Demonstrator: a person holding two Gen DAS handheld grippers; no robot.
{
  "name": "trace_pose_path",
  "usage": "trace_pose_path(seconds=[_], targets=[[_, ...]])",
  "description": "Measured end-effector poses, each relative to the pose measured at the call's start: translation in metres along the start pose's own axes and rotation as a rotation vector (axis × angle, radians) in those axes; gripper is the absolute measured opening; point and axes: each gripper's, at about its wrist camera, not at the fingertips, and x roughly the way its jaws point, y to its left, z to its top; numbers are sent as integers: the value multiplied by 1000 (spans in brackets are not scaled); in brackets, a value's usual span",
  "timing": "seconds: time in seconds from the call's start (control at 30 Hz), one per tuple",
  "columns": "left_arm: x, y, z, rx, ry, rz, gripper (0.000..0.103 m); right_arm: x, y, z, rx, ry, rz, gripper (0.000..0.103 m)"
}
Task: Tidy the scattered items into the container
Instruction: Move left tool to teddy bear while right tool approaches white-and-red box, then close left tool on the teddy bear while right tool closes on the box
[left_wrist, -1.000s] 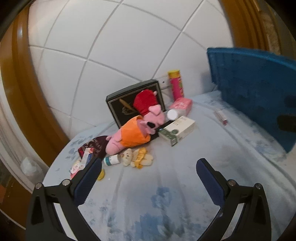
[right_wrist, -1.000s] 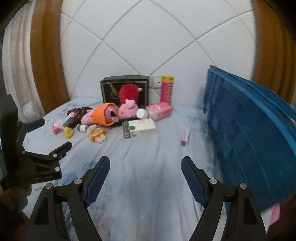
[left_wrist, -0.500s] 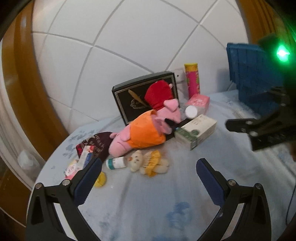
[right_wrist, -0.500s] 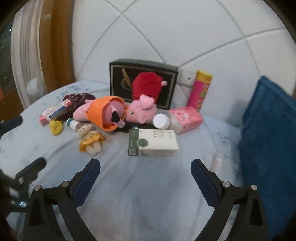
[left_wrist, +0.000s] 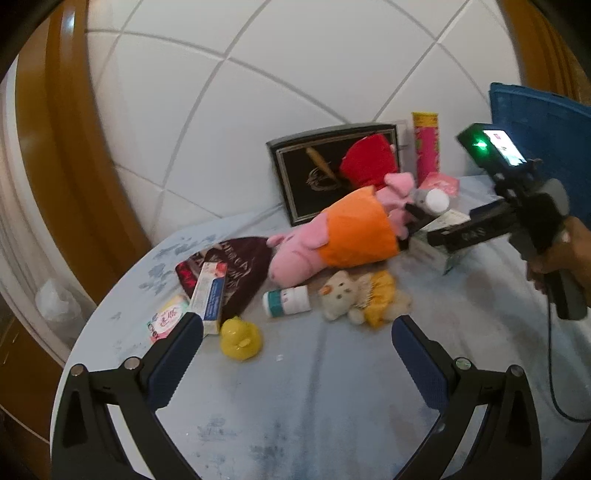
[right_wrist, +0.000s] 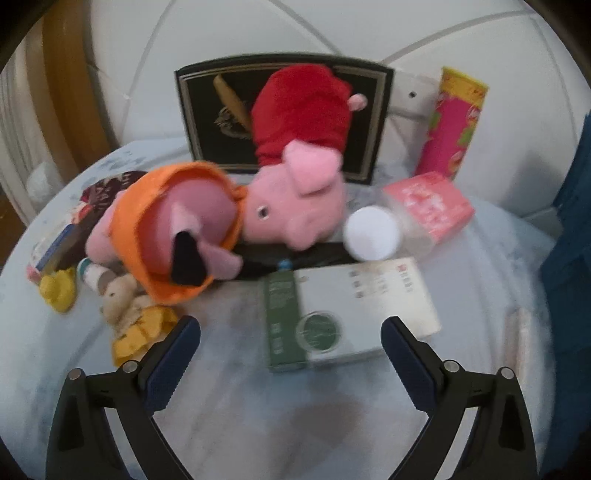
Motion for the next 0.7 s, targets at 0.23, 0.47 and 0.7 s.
trace_pose_path(seconds=[0.23,0.47,0.7], targets=[[54,-5,16,-32,25,-61,103,-21,-7,-15,-9,-22,-25,99],[106,-44,37,-26,67,-82,103,-54,-54,-36,-60,-66,-159,99],[141,-69,30,10,132,-58,103,-43,-144,-55,85,-43,-238,99]])
